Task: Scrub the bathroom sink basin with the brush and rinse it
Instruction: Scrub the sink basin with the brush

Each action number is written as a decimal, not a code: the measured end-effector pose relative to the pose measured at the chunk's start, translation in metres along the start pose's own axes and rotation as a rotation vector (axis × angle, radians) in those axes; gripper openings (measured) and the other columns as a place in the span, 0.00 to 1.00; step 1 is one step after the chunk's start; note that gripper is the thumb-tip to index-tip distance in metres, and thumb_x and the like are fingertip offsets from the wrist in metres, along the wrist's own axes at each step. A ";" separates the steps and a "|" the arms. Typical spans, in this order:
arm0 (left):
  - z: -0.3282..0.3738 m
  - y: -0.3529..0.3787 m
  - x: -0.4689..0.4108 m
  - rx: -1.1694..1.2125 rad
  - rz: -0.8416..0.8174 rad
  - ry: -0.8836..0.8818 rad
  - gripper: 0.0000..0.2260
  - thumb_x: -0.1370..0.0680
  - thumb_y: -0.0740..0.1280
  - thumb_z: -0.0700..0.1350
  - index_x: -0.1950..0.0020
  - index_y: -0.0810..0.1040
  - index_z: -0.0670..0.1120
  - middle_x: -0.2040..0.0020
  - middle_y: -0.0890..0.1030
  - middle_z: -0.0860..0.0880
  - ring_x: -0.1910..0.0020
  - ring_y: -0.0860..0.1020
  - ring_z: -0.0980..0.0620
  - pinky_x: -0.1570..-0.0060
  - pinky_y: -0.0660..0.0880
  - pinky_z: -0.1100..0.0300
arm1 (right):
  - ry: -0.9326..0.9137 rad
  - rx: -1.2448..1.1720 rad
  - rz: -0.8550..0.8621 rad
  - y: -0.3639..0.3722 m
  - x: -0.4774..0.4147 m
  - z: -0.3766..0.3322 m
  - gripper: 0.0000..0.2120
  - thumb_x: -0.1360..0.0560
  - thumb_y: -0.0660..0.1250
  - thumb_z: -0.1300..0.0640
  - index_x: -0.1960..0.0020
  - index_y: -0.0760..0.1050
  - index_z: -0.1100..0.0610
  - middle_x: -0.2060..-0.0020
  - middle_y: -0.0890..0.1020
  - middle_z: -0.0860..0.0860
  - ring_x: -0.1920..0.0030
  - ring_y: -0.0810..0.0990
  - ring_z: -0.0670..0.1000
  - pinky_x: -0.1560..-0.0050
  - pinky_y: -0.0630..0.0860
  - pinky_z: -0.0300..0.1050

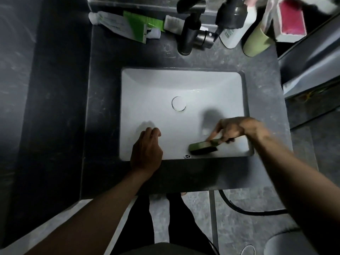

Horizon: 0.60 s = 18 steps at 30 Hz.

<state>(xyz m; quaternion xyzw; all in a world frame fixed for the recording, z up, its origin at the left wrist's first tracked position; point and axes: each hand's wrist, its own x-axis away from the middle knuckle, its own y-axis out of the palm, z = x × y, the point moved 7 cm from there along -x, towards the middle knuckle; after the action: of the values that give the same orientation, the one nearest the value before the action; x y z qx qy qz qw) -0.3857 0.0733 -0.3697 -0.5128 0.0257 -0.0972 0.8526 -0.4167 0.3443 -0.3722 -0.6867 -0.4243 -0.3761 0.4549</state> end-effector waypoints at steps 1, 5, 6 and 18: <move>0.000 0.000 0.000 -0.002 -0.004 -0.004 0.14 0.25 0.57 0.30 0.46 0.77 0.42 0.52 0.79 0.44 0.56 0.77 0.46 0.65 0.76 0.56 | -0.086 -0.011 -0.020 0.011 -0.009 -0.031 0.20 0.25 0.67 0.61 0.41 0.81 0.39 0.74 0.79 0.47 0.73 0.73 0.46 0.65 0.72 0.40; -0.002 0.001 0.000 -0.015 -0.029 -0.016 0.13 0.25 0.62 0.31 0.45 0.76 0.44 0.50 0.79 0.45 0.54 0.77 0.47 0.62 0.78 0.55 | -0.246 -0.022 -0.050 0.040 -0.035 -0.119 0.15 0.24 0.72 0.52 0.40 0.80 0.38 0.72 0.80 0.47 0.72 0.74 0.45 0.68 0.72 0.38; -0.002 0.000 0.000 -0.011 -0.024 -0.017 0.13 0.25 0.61 0.31 0.45 0.76 0.44 0.50 0.79 0.45 0.54 0.77 0.47 0.62 0.78 0.55 | -0.228 0.008 -0.045 0.035 -0.033 -0.117 0.16 0.24 0.72 0.53 0.40 0.80 0.38 0.71 0.80 0.49 0.71 0.74 0.46 0.68 0.72 0.38; -0.003 0.004 0.000 0.019 -0.026 -0.020 0.12 0.24 0.61 0.31 0.45 0.76 0.44 0.51 0.79 0.44 0.56 0.77 0.47 0.63 0.78 0.54 | -0.143 -0.029 -0.051 0.031 -0.015 -0.074 0.19 0.25 0.69 0.60 0.39 0.80 0.39 0.70 0.80 0.50 0.71 0.74 0.47 0.68 0.72 0.38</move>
<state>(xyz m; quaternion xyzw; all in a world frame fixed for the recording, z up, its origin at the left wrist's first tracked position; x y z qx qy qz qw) -0.3857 0.0723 -0.3746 -0.5059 0.0097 -0.1034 0.8563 -0.4033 0.2638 -0.3731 -0.7074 -0.4673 -0.3438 0.4038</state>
